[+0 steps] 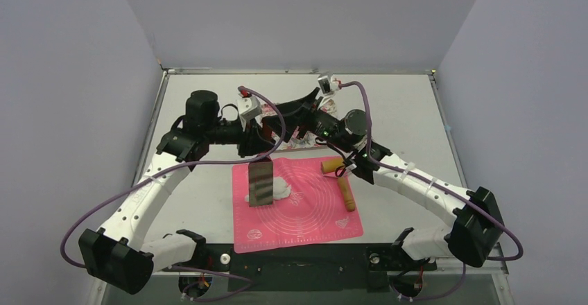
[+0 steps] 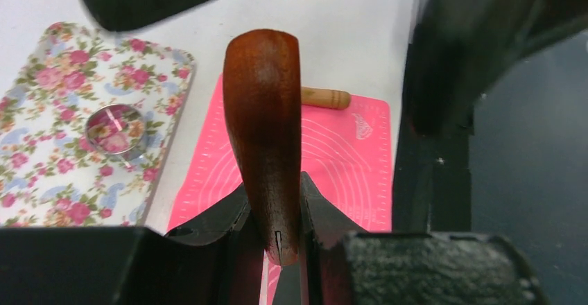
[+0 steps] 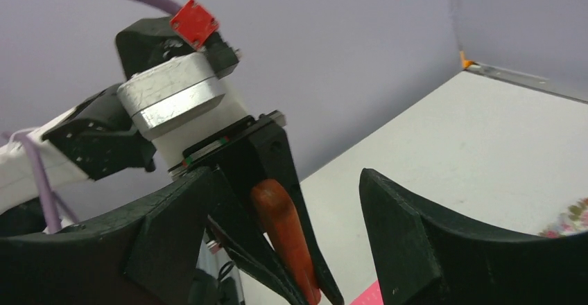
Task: Roll out the dumpling wrappers from the dough
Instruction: Remove the dumpling wrapper from the work surface.
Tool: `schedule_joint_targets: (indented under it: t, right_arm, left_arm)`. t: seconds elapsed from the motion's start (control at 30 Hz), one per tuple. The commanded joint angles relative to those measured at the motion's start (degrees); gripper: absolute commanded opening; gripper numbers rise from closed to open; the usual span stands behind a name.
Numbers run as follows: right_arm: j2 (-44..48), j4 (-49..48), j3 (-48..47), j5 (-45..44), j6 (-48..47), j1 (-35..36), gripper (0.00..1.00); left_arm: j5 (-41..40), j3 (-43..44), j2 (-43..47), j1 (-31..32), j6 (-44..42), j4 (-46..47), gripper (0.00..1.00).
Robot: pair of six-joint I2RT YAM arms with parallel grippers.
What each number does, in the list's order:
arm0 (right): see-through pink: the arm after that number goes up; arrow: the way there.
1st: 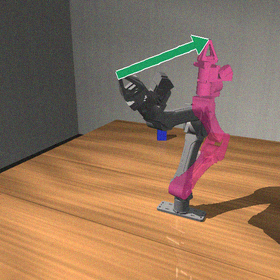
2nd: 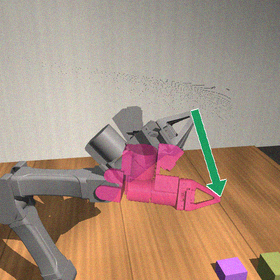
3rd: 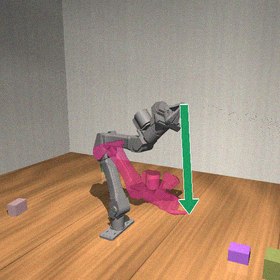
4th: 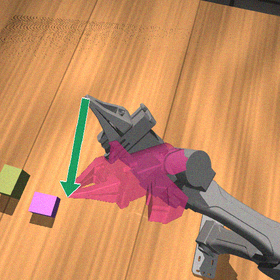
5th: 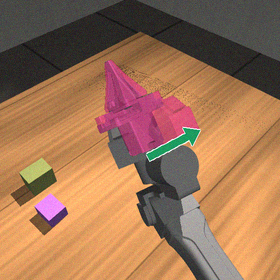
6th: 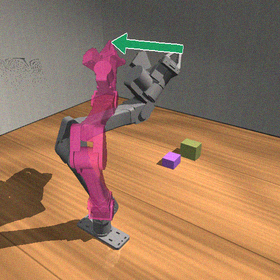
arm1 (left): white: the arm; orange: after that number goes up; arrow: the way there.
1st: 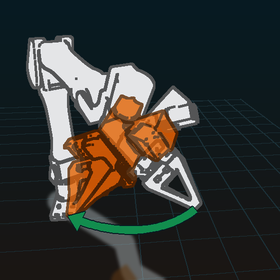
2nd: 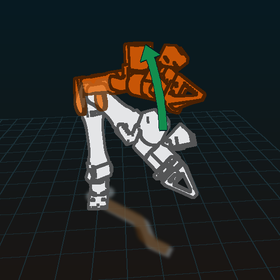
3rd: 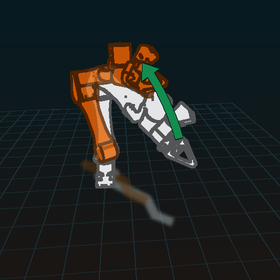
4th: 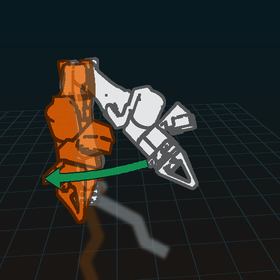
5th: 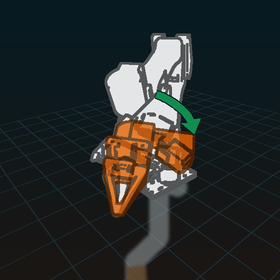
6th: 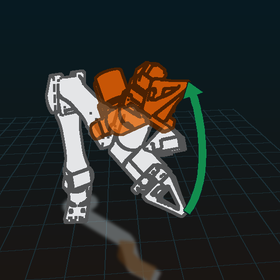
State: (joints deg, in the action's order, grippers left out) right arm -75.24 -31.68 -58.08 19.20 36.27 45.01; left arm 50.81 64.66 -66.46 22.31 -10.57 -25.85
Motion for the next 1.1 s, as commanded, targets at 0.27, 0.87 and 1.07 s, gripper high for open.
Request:
schedule_joint_targets:
  t: [0.27, 0.87, 1.07]
  right_arm:
    - [-2.12, -9.59, -0.94, 20.17, -1.8, 1.38, 0.62]
    - [-3.38, -4.15, -2.3, 20.11, -4.93, 2.16, 0.25]
    - [-2.78, 4.54, -4.62, 17.16, -11.78, 3.64, 0.0]
  left_arm:
    - [17.62, 4.5, 0.35, -0.16, 1.71, -0.66, 0.0]
    - [21.1, 4.96, 0.9, -0.31, 3.79, 0.71, 0.0]
    - [20.29, 4.98, 1.4, -0.95, 4.44, 0.34, 0.0]
